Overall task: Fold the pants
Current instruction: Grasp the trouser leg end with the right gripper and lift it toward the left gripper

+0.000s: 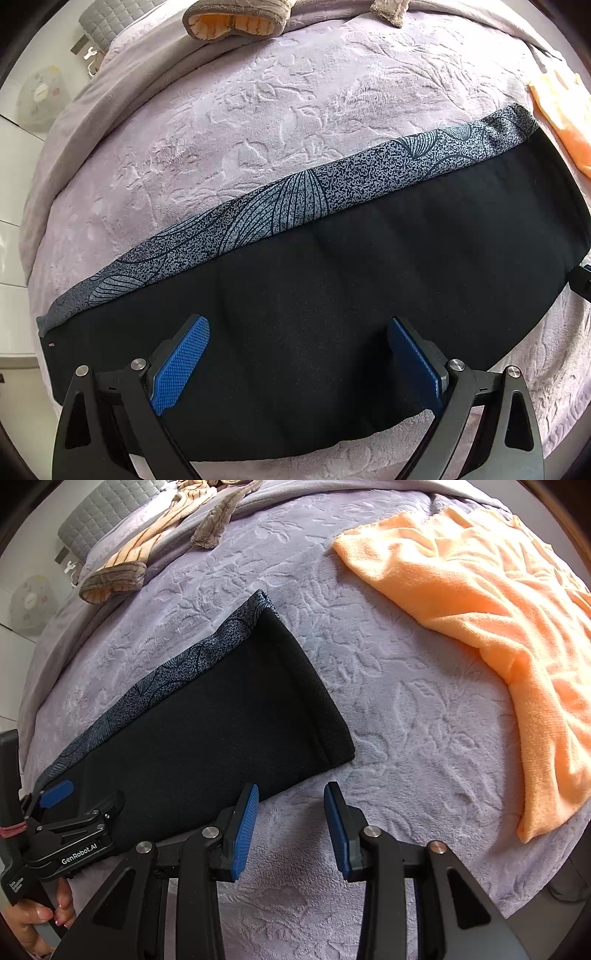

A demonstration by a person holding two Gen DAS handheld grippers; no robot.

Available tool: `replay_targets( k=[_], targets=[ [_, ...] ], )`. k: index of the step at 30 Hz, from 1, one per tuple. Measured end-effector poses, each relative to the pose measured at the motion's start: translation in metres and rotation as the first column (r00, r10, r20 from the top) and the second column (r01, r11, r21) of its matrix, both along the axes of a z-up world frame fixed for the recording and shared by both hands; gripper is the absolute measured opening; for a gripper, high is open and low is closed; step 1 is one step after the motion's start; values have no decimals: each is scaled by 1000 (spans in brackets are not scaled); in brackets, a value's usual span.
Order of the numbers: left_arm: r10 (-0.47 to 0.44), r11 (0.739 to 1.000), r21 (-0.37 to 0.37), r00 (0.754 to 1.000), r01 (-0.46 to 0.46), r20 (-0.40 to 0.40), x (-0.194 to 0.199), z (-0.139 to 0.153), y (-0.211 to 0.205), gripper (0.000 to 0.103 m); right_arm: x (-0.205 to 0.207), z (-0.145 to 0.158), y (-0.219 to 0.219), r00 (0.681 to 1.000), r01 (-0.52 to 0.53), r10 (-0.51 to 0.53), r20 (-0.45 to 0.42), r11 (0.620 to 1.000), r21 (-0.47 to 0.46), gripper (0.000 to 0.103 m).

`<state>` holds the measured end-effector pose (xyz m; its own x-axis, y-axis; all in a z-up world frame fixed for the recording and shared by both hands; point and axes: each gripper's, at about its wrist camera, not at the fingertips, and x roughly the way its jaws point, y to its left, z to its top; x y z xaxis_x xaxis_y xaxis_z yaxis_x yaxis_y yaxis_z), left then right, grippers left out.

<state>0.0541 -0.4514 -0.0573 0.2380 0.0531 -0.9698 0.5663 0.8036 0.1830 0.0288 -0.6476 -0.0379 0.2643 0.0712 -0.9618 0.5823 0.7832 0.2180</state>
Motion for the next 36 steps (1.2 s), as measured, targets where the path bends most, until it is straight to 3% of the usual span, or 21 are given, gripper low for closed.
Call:
replay_targets(
  k=[5,7,8,10,11,17,19,22,27,30,34,36],
  targets=[
    [-1,1000,0,1000,1,1,1,-1,0,98,-3,-1,-4,999,20,-21,28,999,41,41],
    [2,1000,-1,1000,-2,-3,1,-2,1,98,-7,-2,-8,996,43,-51,72,994,104,41],
    [2,1000,-3,1000,-2,-4,2,-3,2,98,-11,-4,-13,989,68,-91,119,981,182,43],
    [4,1000,-8,1000,-4,-5,3,-3,4,98,-21,-11,-21,969,112,-171,176,947,302,65],
    [7,1000,-13,1000,-7,-8,4,-4,6,98,-26,-15,-25,960,134,-208,188,930,343,67],
    [17,999,-35,1000,-17,-21,10,-9,13,98,-47,-34,-39,893,184,-362,267,836,518,67],
    [16,999,-41,1000,-17,-22,12,-9,14,98,-47,-39,-44,870,201,-406,281,810,551,67],
    [13,999,-48,1000,-14,-19,14,-10,17,98,-41,-52,-49,858,212,-434,273,786,581,67],
    [23,998,-60,999,-25,-26,14,-12,20,98,-25,-63,-46,847,193,-441,297,776,600,67],
    [34,997,-72,999,-36,-28,16,-11,24,98,-20,-61,-41,830,144,-448,332,749,647,67],
    [24,997,-68,999,-26,-26,20,-15,27,98,-12,-60,-29,847,111,-406,343,766,633,67],
    [26,997,-68,999,-28,-28,20,-13,27,97,-3,-66,-32,834,133,-439,335,749,650,67]
  ],
)
